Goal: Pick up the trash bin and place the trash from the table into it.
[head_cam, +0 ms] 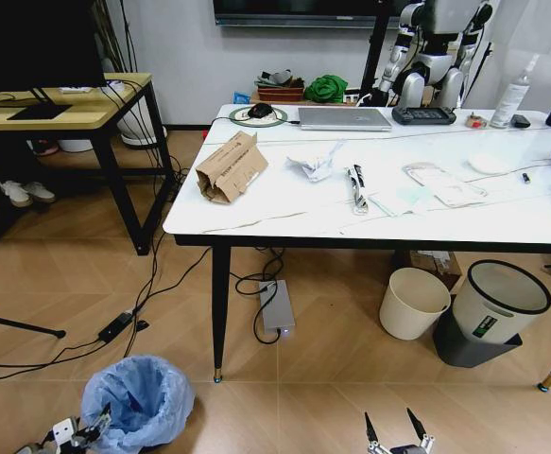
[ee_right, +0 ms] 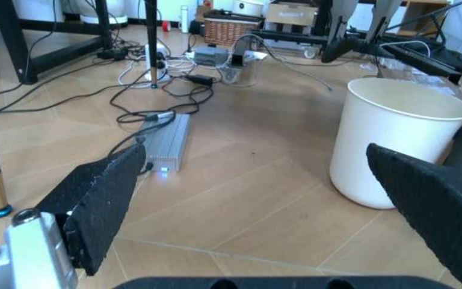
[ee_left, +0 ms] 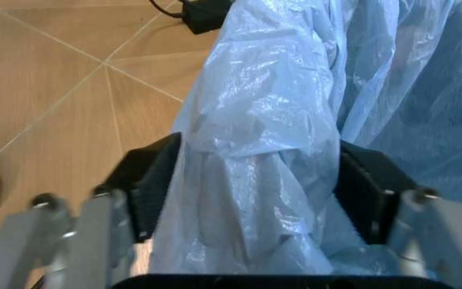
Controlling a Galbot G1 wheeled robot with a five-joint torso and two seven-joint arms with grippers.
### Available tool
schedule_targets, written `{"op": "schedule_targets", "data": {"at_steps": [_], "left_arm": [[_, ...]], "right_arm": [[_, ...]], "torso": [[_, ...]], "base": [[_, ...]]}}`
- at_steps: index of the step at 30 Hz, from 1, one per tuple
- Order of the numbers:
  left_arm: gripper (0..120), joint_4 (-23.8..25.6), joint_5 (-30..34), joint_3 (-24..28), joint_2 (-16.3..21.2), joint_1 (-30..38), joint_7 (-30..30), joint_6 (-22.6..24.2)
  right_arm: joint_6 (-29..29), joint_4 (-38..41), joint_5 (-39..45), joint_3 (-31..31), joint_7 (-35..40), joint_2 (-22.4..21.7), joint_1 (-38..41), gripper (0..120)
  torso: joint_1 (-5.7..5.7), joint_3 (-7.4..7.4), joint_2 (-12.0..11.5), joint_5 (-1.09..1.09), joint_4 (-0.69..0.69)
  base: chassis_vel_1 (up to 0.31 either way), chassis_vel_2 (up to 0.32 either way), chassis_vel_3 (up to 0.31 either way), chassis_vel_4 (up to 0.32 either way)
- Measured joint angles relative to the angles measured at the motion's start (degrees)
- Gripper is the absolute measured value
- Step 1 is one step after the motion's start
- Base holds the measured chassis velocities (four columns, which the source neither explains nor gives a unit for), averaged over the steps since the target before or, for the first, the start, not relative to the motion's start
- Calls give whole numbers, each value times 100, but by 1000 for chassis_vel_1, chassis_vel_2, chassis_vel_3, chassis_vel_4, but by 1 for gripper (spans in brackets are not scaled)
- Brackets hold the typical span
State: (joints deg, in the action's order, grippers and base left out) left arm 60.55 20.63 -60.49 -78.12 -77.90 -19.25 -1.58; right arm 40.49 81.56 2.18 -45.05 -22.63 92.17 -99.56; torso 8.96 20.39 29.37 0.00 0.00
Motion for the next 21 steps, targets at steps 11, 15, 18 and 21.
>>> {"op": "schedule_targets", "data": {"at_steps": [11, 15, 18, 21], "left_arm": [[27, -86, 8, 22, 2, 84, -144, -14], [13, -93, 33, 20, -9, 75, -203, -48], [1, -64, 62, 34, -17, 8, -318, -132], [0, 85, 162, 91, -35, -139, -515, -166]], "right_arm": [[-22, 23, -26, -11, 8, -2, -9, 100], [-25, 24, -30, -11, 10, -2, -1, 100], [-25, 17, -32, -9, 11, -2, 5, 100], [-25, 2, -33, -6, 13, -3, 8, 100]], "torso": [[4, 6, 9, 1, 0], [5, 7, 11, 0, 0], [5, 8, 11, -1, -1], [6, 9, 11, -5, 1]], "base": [[0, 0, 0, 0], [0, 0, 0, 0], [0, 0, 0, 0], [0, 0, 0, 0]]}}
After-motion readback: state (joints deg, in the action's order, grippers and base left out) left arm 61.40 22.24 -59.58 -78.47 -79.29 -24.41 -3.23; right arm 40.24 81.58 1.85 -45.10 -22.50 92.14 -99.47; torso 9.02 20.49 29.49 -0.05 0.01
